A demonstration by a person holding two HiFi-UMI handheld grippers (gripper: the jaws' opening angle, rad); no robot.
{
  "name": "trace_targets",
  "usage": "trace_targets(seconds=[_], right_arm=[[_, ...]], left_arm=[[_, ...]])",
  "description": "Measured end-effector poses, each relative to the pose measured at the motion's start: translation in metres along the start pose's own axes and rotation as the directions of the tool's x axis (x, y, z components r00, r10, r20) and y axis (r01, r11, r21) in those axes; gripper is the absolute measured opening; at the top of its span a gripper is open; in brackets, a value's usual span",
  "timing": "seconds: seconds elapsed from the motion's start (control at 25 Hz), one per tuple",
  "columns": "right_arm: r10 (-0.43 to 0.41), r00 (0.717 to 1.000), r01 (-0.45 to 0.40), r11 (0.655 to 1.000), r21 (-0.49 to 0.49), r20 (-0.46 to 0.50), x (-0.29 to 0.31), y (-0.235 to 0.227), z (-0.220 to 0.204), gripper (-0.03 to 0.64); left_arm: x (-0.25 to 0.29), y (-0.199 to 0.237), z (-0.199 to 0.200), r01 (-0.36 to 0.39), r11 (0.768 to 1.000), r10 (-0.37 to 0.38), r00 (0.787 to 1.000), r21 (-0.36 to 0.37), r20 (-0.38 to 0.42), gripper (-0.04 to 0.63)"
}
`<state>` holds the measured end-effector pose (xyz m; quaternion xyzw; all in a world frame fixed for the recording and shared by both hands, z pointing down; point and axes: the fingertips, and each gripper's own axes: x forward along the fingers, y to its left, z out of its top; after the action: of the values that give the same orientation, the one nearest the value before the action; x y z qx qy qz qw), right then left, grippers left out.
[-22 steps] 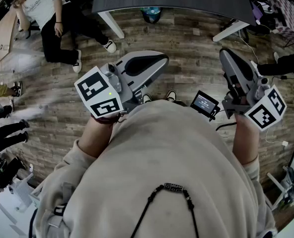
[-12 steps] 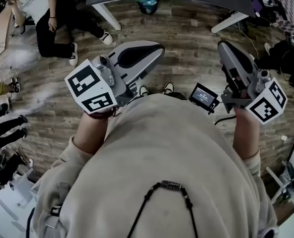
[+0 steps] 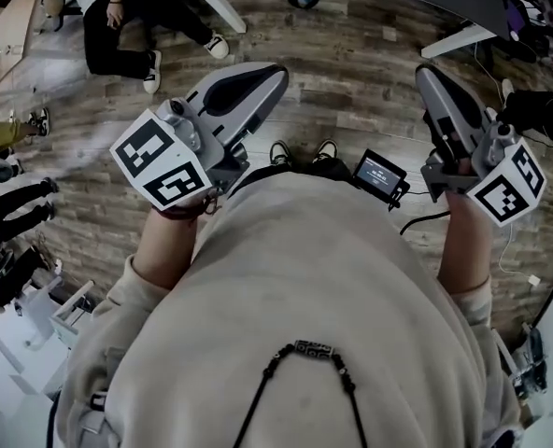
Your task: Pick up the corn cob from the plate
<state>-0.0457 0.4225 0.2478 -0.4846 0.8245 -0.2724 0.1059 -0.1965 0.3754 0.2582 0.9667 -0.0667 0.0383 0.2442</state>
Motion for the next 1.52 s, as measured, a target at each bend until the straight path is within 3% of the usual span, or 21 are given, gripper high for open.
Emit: trace_targets(seconds=[0.24, 0.52, 0.76, 0.88, 1.08, 1.52], right_arm=[[0.022, 1.0, -0.022, 1.0, -0.011, -0.022, 0.012, -0.014, -0.004, 0.015], [0.023, 1.0, -0.023, 1.0, 0.002, -0.019, 0.005, -0.038, 0.005, 0.015], [0.015, 1.0, -0.015, 1.0, 0.005, 0.014, -0.006, -0.041, 0.005, 0.015], [0.007, 0.999, -0.008, 1.0, 0.022, 0.046, -0.034, -0.035, -0.005, 0.015], [-0.017, 0.999, 0.015, 0.998, 0.056, 0.033, -0.049, -0.046, -0.008, 0.015], [-0.157, 0.98, 0.145, 0.984, 0.104, 0.119, -0.116, -0.074, -0.011, 0.015]], left_arm=[[-0.004, -0.011, -0.013, 0.009, 1.0, -0.009, 0.999, -0.027, -0.031, 0.006], [0.008, -0.014, -0.013, -0.023, 1.0, 0.023, 1.0, -0.009, -0.013, 0.006], [0.019, -0.017, -0.012, -0.024, 1.0, 0.025, 0.999, 0.012, -0.042, 0.006], [0.025, -0.037, -0.018, -0.01, 0.999, 0.012, 0.998, 0.04, -0.056, 0.006], [0.058, -0.034, -0.01, 0.028, 0.999, -0.024, 0.996, 0.041, -0.084, 0.006], [0.105, -0.05, -0.008, 0.156, 0.985, -0.143, 0.976, 0.069, -0.163, 0.006]])
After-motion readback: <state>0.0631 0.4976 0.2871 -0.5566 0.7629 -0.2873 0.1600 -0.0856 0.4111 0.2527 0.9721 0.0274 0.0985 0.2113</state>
